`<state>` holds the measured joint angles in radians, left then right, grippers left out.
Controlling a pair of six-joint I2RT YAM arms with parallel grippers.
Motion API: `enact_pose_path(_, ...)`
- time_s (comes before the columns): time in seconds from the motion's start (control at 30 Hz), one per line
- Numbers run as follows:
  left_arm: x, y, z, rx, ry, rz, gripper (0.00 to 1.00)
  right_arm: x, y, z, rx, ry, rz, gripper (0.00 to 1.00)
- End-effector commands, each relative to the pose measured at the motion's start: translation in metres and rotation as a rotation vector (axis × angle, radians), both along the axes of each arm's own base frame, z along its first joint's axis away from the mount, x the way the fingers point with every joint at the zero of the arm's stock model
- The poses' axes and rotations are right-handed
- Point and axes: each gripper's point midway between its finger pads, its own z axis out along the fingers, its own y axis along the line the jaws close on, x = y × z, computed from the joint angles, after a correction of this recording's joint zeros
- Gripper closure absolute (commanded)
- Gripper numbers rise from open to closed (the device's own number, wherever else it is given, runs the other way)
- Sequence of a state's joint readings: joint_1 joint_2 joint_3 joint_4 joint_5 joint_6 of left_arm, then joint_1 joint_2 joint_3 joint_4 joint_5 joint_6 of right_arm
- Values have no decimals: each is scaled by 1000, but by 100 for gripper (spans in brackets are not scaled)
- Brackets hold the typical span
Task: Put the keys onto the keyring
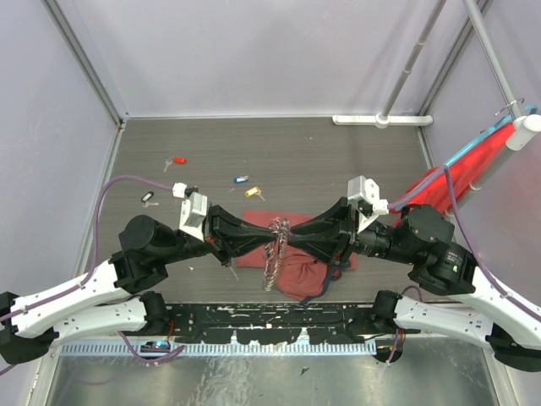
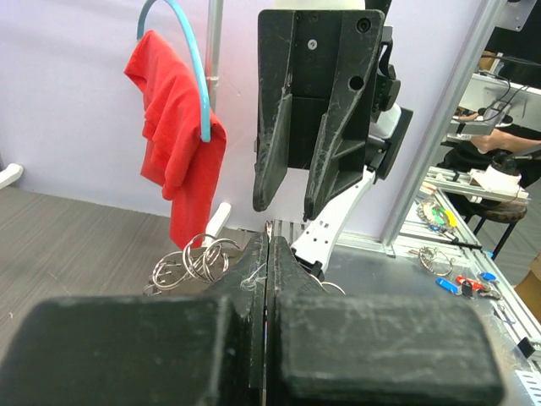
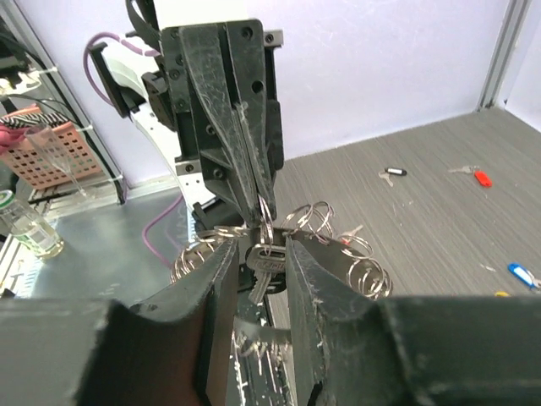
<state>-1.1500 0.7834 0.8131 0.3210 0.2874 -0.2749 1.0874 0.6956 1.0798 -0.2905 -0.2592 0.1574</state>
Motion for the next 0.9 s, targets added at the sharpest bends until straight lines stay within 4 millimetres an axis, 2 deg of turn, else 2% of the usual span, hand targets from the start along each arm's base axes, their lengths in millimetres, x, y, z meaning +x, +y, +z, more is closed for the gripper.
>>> enact_pose_path(0.0,-5,6,22,-86,-27,-11,100,-7,2,32,106,-64,40,66)
enact_pose_path(0.2,-6,5,22,-88,-28,-20,100,-6,9,28,89,-60,52,67)
enact_pose_path(0.6,-5,4,20,-84,-26,-22,100,-5,16,23,66,-51,68,80)
enact_pose_path(0.8,-5,4,20,-82,-27,-21,100,-4,18,21,53,-48,70,99)
enact_pose_path(0.87,-6,4,20,-79,-28,-21,100,-4,16,22,44,-54,66,99)
